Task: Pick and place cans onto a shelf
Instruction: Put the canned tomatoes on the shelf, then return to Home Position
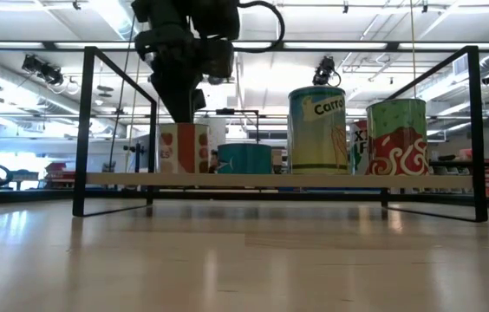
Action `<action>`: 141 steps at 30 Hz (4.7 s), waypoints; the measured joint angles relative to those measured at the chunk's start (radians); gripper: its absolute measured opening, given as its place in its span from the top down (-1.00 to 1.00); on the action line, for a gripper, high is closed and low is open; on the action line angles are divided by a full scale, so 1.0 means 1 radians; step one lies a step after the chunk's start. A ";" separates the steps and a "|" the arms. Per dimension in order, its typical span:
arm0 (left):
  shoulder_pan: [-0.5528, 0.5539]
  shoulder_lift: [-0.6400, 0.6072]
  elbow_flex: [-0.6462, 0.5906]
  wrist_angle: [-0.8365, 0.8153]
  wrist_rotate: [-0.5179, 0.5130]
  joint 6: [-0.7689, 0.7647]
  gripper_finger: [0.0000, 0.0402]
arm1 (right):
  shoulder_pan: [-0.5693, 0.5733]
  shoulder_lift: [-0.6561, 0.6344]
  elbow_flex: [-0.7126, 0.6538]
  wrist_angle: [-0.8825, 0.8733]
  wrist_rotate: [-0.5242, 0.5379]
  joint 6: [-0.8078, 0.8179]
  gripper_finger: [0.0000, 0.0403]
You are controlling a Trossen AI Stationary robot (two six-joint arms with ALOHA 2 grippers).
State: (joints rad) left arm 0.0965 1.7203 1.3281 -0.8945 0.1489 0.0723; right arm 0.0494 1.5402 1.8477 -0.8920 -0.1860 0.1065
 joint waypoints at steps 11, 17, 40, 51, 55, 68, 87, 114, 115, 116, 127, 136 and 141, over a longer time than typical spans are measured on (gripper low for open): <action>-0.007 0.000 0.000 -0.057 0.012 0.043 0.81 | -0.040 0.001 0.000 0.002 0.000 -0.054 -0.72; -0.006 0.000 0.000 -0.057 0.009 0.044 0.80 | -0.057 0.001 0.000 0.041 0.000 -0.057 -0.72; -0.006 -0.001 0.000 -0.055 -0.067 0.043 0.35 | -0.056 0.001 -0.001 0.046 -0.016 -0.027 -0.72; -0.005 -0.002 0.099 -0.073 -0.085 0.009 0.13 | -0.060 0.001 -0.001 0.036 -0.014 -0.083 -0.72; -0.003 -0.002 0.159 -0.111 -0.081 -0.032 0.12 | -0.068 0.001 -0.001 0.017 -0.014 -0.084 -0.72; 0.029 -0.287 0.111 -0.019 -0.080 -0.100 0.27 | -0.090 -0.079 -0.045 0.024 0.012 -0.034 -0.72; 0.168 -0.872 -0.372 0.720 -0.112 -0.292 0.41 | -0.092 -0.355 -0.545 0.688 0.121 0.101 -0.72; 0.169 -1.095 -0.373 0.625 -0.122 -0.243 0.83 | -0.093 -0.561 -0.805 0.914 0.125 0.031 0.95; 0.169 -1.103 -0.373 0.605 -0.125 -0.234 0.84 | -0.093 -0.573 -0.823 0.923 0.125 0.055 0.93; 0.169 -1.108 -0.373 0.592 -0.139 -0.201 0.84 | -0.093 -0.584 -0.839 0.922 0.123 0.079 0.89; 0.168 -1.100 -0.396 0.559 -0.081 -0.220 0.79 | -0.090 -0.577 -0.953 0.938 0.114 0.109 0.62; 0.169 -1.197 -0.582 0.840 0.005 -0.184 0.80 | -0.071 -0.585 -1.072 1.034 -0.039 -0.044 0.62; 0.168 -1.274 -0.691 0.833 0.012 -0.086 0.80 | -0.085 -0.604 -1.090 1.033 -0.120 -0.020 0.62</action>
State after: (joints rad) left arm 0.2642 0.4460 0.6373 -0.0615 0.1611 -0.0142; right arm -0.0352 0.9363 0.7581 0.1405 -0.3059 0.0863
